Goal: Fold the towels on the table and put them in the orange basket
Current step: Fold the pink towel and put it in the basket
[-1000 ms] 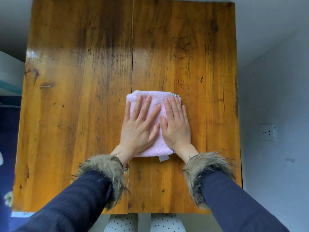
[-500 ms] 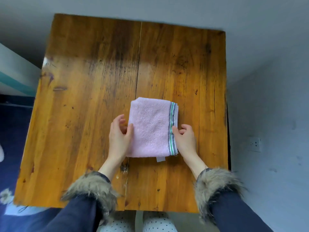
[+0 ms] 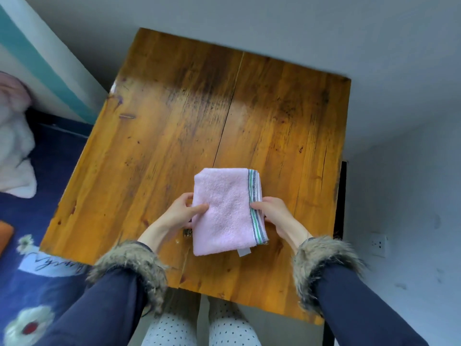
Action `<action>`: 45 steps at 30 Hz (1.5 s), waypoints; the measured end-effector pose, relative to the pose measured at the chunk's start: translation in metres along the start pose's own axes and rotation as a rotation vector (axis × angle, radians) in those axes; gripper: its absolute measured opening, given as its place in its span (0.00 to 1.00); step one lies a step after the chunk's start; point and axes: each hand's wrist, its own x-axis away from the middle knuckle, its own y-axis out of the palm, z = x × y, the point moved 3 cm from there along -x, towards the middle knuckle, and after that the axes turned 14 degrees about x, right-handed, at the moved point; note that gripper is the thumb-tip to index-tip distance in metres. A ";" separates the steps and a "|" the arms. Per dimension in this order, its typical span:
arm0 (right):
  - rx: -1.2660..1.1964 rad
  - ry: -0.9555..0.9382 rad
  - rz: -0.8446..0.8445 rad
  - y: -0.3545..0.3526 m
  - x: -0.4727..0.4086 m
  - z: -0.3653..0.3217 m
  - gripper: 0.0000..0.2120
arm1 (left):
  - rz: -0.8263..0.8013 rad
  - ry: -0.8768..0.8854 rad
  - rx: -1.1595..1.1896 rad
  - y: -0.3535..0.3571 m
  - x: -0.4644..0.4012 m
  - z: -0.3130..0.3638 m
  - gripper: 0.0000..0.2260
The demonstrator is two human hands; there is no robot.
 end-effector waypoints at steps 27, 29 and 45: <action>0.509 -0.648 -0.467 0.381 0.227 -0.220 0.09 | 0.506 0.442 0.630 -0.384 0.319 -0.083 0.19; 0.516 -0.671 -0.482 0.423 0.245 -0.232 0.10 | 0.587 0.447 0.664 -0.418 0.339 -0.097 0.19; 0.704 -0.745 -0.500 0.608 0.237 -0.353 0.07 | 0.733 0.405 0.815 -0.590 0.313 -0.111 0.31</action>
